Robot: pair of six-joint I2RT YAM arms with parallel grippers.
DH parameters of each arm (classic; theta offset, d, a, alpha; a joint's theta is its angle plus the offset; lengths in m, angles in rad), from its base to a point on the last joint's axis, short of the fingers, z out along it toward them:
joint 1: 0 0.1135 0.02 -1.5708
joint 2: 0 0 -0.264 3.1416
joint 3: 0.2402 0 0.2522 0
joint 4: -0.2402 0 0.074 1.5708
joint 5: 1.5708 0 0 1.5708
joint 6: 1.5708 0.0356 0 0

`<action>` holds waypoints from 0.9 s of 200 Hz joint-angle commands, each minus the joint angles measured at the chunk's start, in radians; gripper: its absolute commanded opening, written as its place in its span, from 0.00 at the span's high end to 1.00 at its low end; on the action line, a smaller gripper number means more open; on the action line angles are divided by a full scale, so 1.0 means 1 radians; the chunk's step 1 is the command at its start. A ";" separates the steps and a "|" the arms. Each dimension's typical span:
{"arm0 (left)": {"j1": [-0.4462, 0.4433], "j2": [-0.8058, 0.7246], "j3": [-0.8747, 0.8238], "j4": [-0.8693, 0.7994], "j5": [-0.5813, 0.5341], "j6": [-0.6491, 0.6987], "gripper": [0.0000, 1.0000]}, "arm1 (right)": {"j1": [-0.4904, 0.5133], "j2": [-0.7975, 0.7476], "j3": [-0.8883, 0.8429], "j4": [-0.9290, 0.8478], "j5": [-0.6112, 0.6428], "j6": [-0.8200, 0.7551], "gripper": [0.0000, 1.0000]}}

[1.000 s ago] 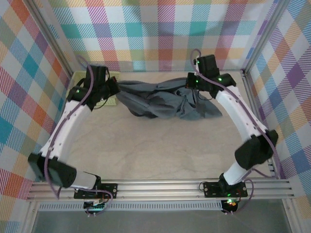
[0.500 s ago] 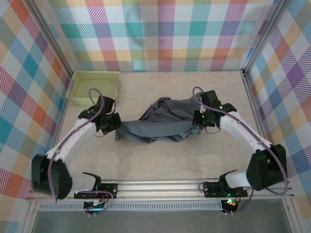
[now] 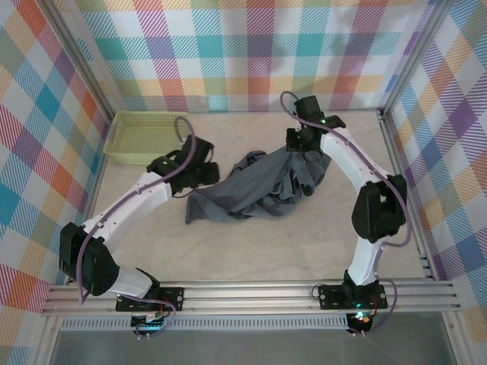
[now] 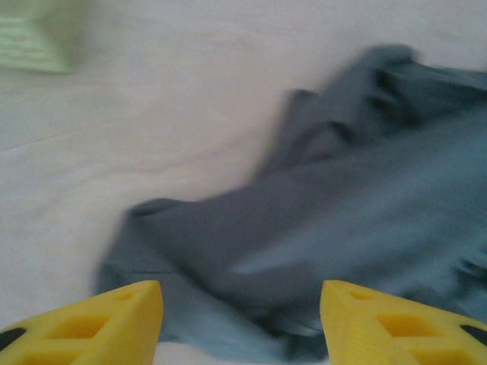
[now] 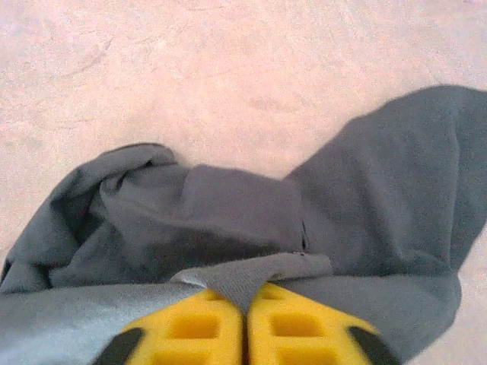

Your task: Fold the inside-out t-shirt

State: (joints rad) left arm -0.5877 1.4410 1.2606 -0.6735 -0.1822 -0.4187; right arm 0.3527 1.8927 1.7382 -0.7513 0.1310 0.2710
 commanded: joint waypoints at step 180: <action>-0.190 0.565 0.281 0.054 0.019 0.050 0.97 | 0.091 -0.234 -0.630 0.233 -0.140 0.154 0.73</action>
State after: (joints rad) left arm -0.7879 2.0411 1.5242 -0.5995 -0.1429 -0.3489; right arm 0.4332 1.6493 1.0592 -0.5377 -0.0353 0.4206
